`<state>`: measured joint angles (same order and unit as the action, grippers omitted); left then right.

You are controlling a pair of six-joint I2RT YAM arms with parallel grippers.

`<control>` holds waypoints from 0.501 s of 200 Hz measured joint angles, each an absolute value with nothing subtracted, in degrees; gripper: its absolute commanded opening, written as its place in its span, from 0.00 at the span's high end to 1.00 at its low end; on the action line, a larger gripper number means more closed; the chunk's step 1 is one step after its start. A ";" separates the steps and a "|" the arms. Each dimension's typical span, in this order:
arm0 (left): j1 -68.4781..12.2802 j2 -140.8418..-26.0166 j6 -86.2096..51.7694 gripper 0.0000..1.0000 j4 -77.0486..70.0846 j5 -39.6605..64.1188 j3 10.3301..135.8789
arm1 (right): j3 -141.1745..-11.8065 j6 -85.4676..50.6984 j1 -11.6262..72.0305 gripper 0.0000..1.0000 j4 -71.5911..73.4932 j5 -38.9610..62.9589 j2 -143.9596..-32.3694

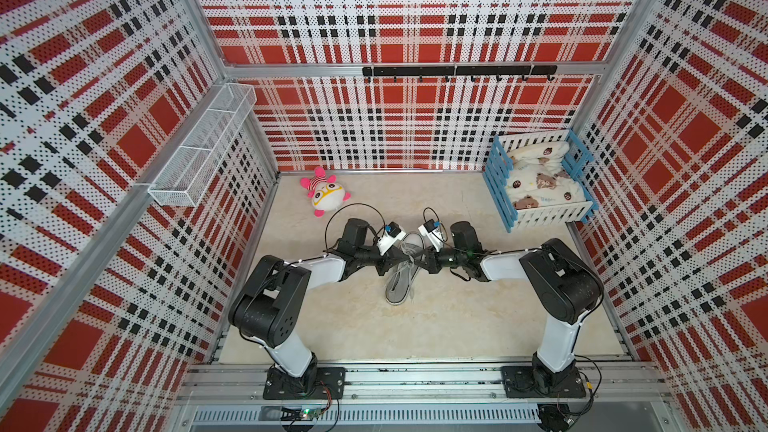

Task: Tie the shoes
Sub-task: Cross the shoelace with the shoelace.

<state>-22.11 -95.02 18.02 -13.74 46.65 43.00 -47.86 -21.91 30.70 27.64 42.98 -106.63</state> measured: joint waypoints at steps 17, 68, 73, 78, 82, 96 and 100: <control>-22.11 -94.78 18.00 0.98 -13.74 46.28 42.96 | -47.83 -21.93 30.81 1.00 27.40 42.11 -106.04; -22.11 -94.59 18.02 0.86 -13.96 46.13 42.78 | -47.46 -21.43 31.00 1.00 26.20 40.14 -104.66; -22.11 -94.54 17.98 0.85 -13.96 46.19 42.78 | -47.37 -21.37 30.98 1.00 26.13 39.70 -104.57; -22.11 -94.50 17.98 0.83 -14.02 46.30 42.78 | -47.37 -21.26 30.94 1.00 25.98 39.48 -104.55; -22.11 -94.43 18.06 0.82 -14.11 46.35 42.78 | -47.35 -21.08 30.94 1.00 25.93 39.24 -104.53; -22.11 -94.24 18.11 0.78 -14.17 46.57 42.78 | -47.33 -20.75 30.94 1.00 25.74 38.61 -104.51; -22.11 -94.21 18.00 0.77 -14.17 46.59 42.78 | -47.31 -20.64 30.94 1.00 25.61 38.48 -104.49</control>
